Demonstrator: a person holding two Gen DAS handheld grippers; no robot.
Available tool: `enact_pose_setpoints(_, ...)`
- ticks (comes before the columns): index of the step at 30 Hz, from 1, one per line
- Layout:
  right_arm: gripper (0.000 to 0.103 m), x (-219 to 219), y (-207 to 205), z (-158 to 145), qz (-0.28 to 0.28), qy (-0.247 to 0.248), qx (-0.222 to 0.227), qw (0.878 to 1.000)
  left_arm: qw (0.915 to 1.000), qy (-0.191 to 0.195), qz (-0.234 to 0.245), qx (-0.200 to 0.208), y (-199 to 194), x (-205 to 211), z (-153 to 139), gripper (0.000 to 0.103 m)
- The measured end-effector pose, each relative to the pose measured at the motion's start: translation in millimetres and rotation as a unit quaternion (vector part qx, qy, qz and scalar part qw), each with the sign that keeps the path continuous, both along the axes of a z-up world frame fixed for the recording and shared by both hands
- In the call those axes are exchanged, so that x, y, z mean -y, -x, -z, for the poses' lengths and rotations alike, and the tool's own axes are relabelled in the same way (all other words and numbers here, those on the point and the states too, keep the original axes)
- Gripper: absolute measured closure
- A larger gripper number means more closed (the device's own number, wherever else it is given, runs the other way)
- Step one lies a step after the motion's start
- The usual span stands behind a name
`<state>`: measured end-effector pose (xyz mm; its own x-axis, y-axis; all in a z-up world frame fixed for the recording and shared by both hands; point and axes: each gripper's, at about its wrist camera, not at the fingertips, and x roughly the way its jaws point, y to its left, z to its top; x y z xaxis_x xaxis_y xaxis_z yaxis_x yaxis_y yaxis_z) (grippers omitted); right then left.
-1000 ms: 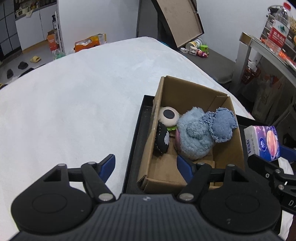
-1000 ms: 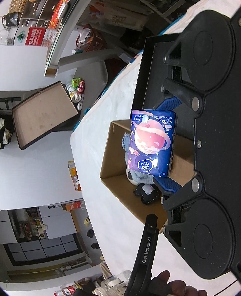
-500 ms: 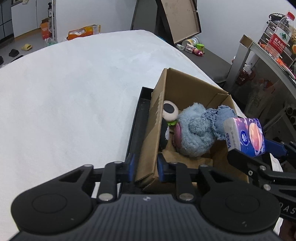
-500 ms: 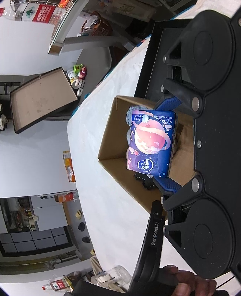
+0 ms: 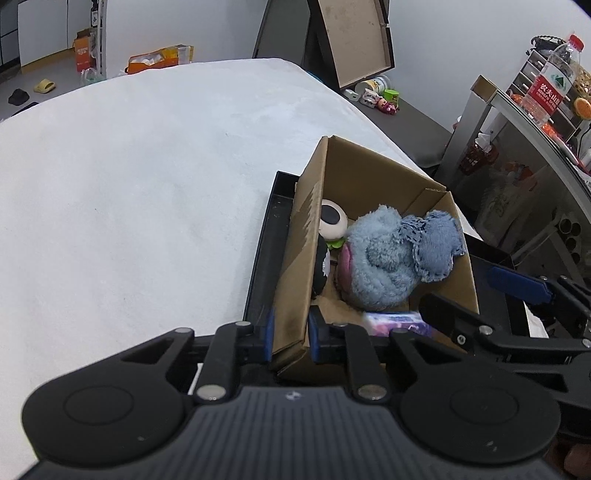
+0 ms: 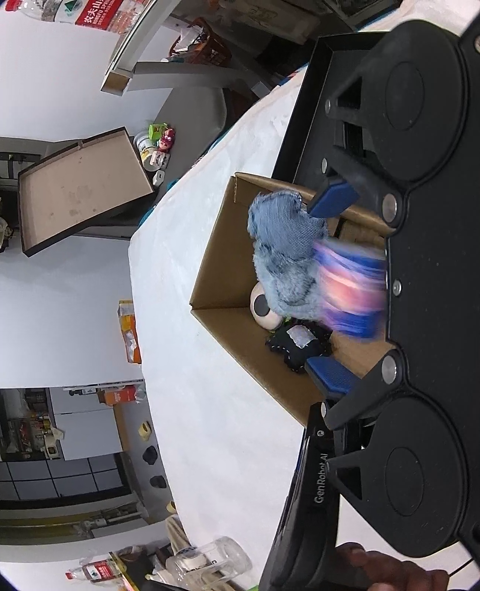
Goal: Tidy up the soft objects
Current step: 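Lift the packet over the box and lower it inside, then open the right gripper and release the packet into the box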
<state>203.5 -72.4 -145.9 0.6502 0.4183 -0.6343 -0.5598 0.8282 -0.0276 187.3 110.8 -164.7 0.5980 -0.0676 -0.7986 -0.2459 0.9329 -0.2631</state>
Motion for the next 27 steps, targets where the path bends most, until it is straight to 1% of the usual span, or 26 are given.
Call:
enact_pose_setpoints(2,0.02,2.3,0.0,-0.3,0.002,-0.001,0.0,1.0,1.0,0.001,-0.001,-0.001,-0.1,1.3,0.0,0.086)
enact_pose_setpoints(10,0.019,16.0,0.6,-2.7,0.014,-0.011,-0.004,1.0,0.9997,-0.018,-0.009,-0.011,-1.4,6.5,-4.6,0.085)
enact_pose_setpoints(12,0.017,20.6,0.5,-3.7,0.016,-0.017,-0.006,1.0,0.9995,-0.025,-0.01,-0.013,-1.0,8.7,-7.3,0.085)
enact_pose_setpoints(14,0.016,25.0,0.0,-4.4,0.019,-0.023,-0.007,1.0,0.9993,-0.034,-0.009,-0.014,-0.8,11.9,-11.4,0.085)
enact_pose_setpoints(16,0.016,29.8,-1.5,-4.6,0.02,-0.032,-0.011,0.999,0.999,-0.041,-0.007,-0.017,-1.1,15.9,-15.7,0.082)
enact_pose_setpoints(21,0.016,47.8,-6.4,-7.7,0.033,-0.067,-0.023,0.997,0.998,-0.061,0.0,-0.017,1.7,26.5,-30.8,0.081)
enact_pose_setpoints(24,0.016,59.0,-8.4,-9.5,0.042,-0.085,-0.028,0.995,0.9972,-0.071,0.003,-0.02,4.4,32.5,-38.4,0.079)
enact_pose_setpoints(27,0.016,69.1,-8.1,-11.2,0.044,-0.098,-0.031,0.994,0.9963,-0.083,0.003,-0.022,8.5,38.5,-45.7,0.071)
